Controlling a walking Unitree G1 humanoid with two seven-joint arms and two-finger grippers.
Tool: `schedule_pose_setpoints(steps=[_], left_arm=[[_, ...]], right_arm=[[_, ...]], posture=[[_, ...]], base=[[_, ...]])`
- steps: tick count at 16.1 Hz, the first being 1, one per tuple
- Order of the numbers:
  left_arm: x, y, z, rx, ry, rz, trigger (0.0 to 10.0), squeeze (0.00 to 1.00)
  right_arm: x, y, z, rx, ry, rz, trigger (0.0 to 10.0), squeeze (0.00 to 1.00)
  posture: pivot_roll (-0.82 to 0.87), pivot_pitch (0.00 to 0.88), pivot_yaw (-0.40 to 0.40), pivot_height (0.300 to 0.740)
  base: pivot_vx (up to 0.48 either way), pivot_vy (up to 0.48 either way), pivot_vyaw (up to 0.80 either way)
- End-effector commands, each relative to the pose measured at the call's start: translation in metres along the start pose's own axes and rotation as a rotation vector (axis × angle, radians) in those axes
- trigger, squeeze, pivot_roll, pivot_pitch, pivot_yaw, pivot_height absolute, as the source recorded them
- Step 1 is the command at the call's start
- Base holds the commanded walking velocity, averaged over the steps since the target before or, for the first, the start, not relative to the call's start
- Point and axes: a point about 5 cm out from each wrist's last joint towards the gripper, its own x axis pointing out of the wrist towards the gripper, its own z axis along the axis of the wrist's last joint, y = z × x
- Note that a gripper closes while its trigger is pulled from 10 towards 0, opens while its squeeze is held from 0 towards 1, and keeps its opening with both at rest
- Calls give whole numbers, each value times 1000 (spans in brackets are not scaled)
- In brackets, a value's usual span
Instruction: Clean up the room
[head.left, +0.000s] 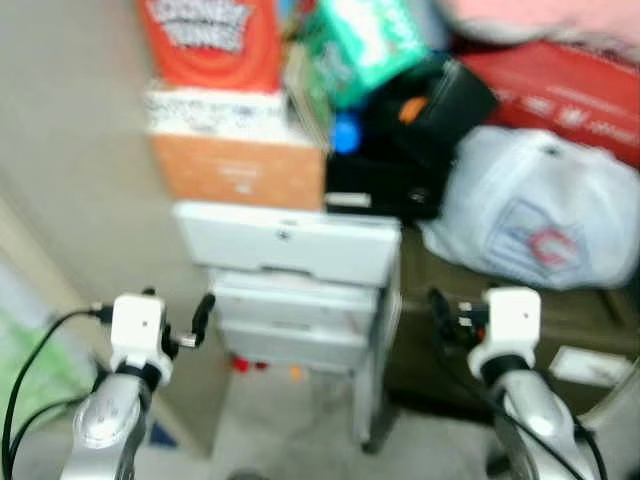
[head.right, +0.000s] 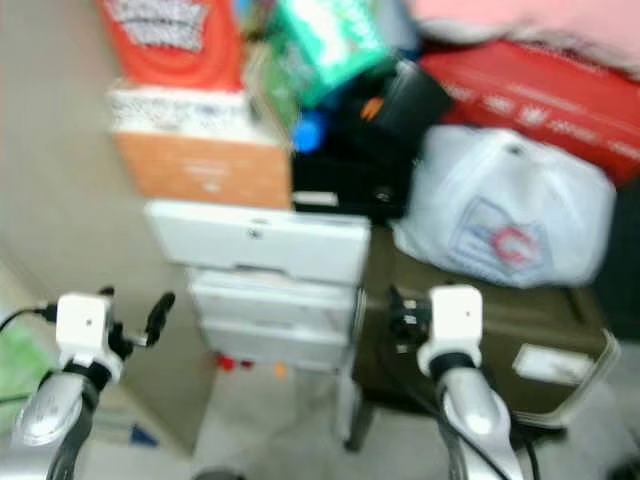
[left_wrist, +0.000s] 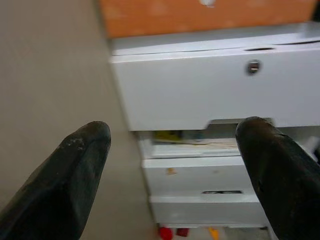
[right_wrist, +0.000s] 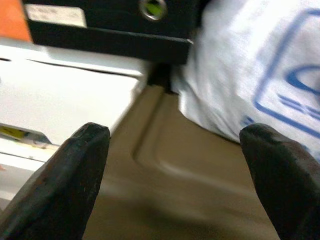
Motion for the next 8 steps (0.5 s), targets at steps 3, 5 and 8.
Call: schedule_pose_setpoints(steps=[3,5,8], left_arm=[[0,5,0,19,8,5,10000,0],[1,5,1,18,3,2,10000,0],[2,4,2,17,-2,-11,10000,0]], right_arm=[[4,5,2,5,-11,26,10000,0],[5,5,4,5,-14,31,10000,0],[7,6,5,4,-18,41,10000,0]], posture=[[-44,0,-54,740],[-44,0,-55,740],[-43,0,-59,740]], base=[[0,0,794],[0,0,794],[0,0,794]])
